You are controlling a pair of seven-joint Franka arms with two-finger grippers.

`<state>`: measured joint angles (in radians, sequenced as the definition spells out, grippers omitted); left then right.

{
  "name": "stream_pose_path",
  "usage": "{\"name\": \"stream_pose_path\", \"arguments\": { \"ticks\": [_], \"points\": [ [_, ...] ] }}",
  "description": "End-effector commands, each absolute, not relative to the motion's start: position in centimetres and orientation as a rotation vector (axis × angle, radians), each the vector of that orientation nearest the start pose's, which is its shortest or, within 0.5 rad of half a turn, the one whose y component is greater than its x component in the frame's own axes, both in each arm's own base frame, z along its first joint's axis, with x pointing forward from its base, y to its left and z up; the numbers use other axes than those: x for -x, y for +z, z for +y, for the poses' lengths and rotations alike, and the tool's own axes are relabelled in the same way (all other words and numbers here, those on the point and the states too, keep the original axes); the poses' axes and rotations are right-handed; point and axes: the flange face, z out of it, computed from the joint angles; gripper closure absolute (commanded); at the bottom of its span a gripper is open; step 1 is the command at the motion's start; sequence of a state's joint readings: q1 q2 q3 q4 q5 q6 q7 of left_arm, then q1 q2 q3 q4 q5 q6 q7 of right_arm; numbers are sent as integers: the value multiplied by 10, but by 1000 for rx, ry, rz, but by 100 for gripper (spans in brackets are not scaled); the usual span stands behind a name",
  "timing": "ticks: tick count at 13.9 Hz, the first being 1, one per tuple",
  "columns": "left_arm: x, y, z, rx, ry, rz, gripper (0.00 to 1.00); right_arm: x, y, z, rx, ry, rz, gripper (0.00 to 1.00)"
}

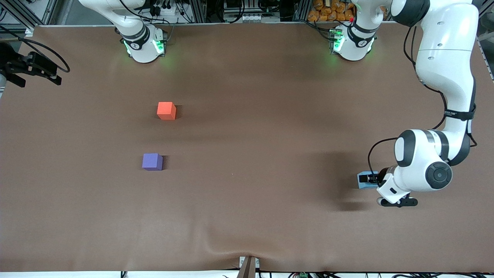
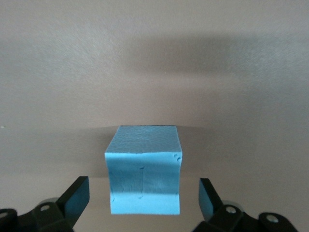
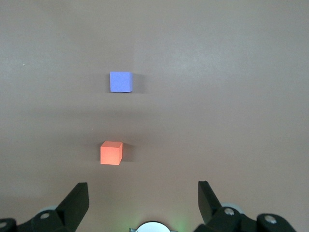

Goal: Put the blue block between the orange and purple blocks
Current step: 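Close the left gripper on the light-blue cube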

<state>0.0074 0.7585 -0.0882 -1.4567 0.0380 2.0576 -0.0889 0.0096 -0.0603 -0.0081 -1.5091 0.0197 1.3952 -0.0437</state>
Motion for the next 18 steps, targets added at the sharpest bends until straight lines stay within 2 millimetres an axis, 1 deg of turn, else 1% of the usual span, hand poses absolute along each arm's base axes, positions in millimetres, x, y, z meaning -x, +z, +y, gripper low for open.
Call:
{"name": "stream_pose_path", "arguments": {
  "ticks": [1,3,5,6,7,8,10,12,14,15,16,18],
  "points": [
    [-706,195,-46,3145,246,-34,0,-517,673,5,3119,95,-55,0],
    [-709,187,-45,3153,204,-33,0,-517,672,5,3119,98,-55,0],
    [-710,184,-46,3154,194,-28,0,-518,672,5,3119,98,-53,0],
    [-710,186,-45,3155,189,-31,25,-517,672,5,3119,98,-55,0],
    [-710,188,-45,3154,186,-24,47,-518,672,5,3119,95,-58,0],
    [-711,190,-45,3154,182,-27,55,-518,672,5,3119,95,-58,0],
    [-711,195,-44,3153,181,-31,55,-518,672,5,3119,95,-58,0],
    [-712,212,-44,3153,167,-39,54,-518,672,5,3119,95,-53,0],
    [-712,236,-54,3149,165,-89,54,-518,672,5,3117,95,-56,0],
    [-710,248,-67,3145,170,-124,53,-518,672,5,3119,95,-55,0],
    [-703,256,-91,3130,213,-139,53,-518,672,3,3117,95,-51,0],
    [-694,277,-140,3117,218,-176,52,-520,669,4,3117,105,-53,0]
  ]
}}
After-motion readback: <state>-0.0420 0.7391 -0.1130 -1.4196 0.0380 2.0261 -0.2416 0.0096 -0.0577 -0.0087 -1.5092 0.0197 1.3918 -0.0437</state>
